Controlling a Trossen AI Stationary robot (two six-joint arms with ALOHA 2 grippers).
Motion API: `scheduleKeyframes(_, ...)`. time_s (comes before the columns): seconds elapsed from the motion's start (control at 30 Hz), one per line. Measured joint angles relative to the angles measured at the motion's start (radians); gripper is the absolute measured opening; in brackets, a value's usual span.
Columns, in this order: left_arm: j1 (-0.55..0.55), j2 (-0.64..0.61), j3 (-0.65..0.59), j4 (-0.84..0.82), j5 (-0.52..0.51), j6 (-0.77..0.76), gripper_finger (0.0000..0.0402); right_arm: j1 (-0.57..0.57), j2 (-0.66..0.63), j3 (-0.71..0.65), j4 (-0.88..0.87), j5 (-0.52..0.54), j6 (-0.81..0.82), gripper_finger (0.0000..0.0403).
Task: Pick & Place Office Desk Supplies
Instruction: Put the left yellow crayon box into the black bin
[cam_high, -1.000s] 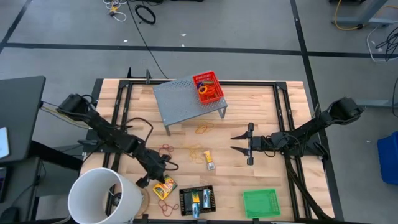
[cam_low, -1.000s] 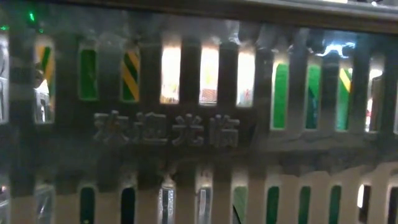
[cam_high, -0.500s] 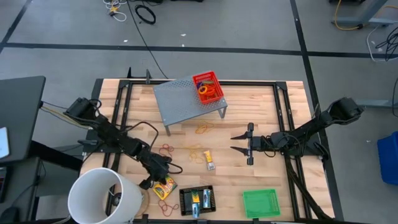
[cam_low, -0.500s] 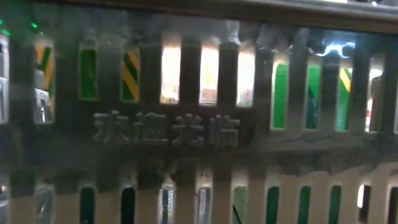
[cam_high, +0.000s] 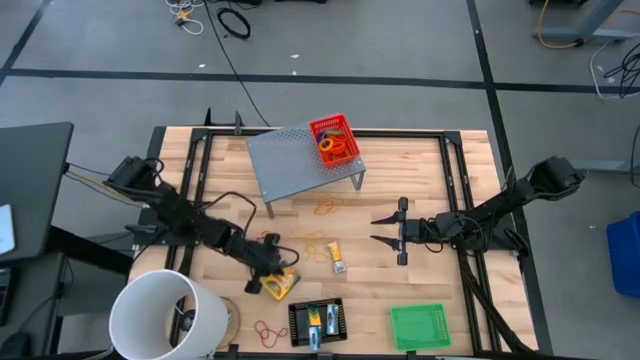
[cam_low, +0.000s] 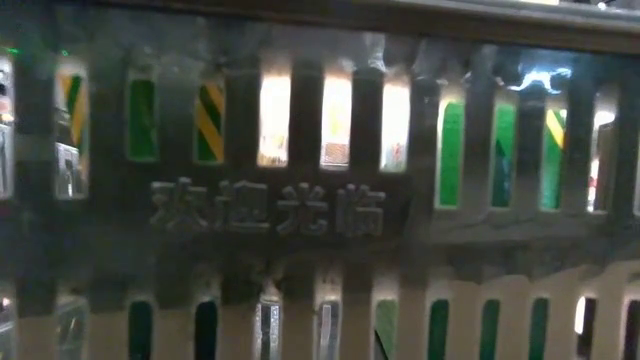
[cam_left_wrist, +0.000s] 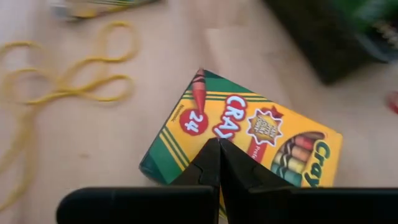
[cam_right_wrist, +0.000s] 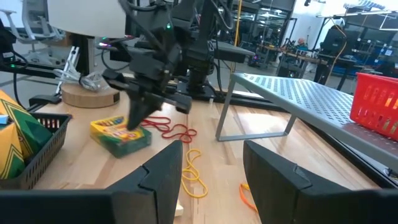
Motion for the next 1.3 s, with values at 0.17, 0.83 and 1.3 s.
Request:
scheduleKeyframes(0.17,0.038,0.002,-0.002,0.018,-0.106,-0.006,0.0001,0.0,0.0,0.0,0.0,0.0,0.0,0.0176)
scheduleKeyframes(0.83,0.039,-0.028,0.045,-0.036,-0.23,-0.029,0.0001,0.0,0.0,0.0,0.0,-0.002,0.003,0.0176)
scheduleKeyframes(1.3,-0.019,-0.027,0.274,-0.601,-0.341,-0.097,0.0001,0.0,0.0,0.0,-0.009,0.001,0.003,0.0176)
